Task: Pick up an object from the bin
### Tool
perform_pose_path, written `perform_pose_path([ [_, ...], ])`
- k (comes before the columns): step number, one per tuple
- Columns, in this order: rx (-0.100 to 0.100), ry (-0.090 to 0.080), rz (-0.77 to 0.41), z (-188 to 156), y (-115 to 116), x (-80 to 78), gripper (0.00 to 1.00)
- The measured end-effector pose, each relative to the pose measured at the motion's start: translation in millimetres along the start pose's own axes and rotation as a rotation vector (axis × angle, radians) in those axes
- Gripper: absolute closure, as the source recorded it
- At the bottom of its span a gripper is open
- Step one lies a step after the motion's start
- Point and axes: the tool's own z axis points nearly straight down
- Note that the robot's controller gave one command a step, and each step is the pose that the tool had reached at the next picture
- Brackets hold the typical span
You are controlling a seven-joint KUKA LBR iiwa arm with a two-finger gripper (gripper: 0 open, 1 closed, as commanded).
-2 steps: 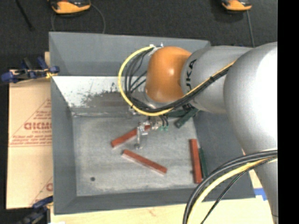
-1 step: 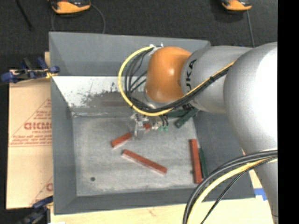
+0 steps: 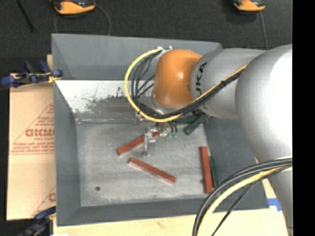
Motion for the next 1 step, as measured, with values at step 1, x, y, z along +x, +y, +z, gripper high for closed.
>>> perform_pose_path([
  [1, 0.0, 0.0, 0.0, 0.0, 0.0, 0.0, 1.0],
])
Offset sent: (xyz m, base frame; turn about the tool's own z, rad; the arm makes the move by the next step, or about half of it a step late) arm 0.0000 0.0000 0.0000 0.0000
